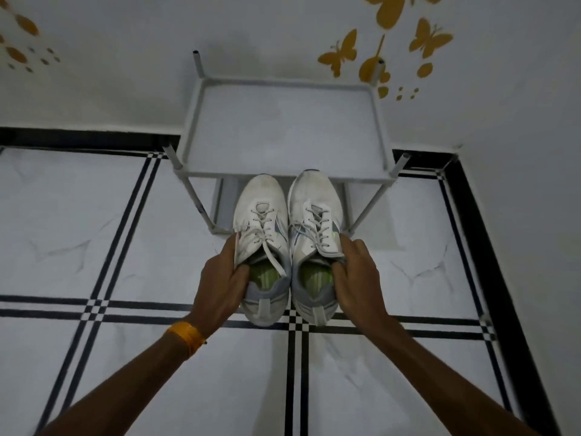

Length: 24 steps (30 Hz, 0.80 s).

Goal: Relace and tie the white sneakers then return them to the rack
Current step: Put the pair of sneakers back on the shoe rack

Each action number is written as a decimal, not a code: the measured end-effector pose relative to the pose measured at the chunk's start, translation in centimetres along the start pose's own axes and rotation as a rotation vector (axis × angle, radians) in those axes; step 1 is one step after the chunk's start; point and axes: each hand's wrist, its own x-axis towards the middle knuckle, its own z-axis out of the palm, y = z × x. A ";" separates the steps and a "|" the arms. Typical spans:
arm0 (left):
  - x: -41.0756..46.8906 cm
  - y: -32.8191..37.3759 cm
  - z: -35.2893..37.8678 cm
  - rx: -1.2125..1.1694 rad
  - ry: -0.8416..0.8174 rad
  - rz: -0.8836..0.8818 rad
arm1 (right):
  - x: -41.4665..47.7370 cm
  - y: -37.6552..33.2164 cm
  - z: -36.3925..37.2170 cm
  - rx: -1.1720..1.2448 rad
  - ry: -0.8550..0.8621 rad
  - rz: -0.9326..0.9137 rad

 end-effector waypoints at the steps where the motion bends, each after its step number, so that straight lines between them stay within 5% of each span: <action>1: 0.0 1.7 -0.8 -0.016 0.000 -0.012 | 0.4 -1.2 -1.4 0.001 -0.017 0.004; 13: 8.9 18.7 -8.2 0.034 -0.040 -0.077 | 10.7 -11.9 -13.7 0.002 -0.076 0.086; 24: 24.4 12.8 -6.0 0.104 -0.027 -0.116 | 25.2 -8.0 -6.2 -0.033 -0.177 0.193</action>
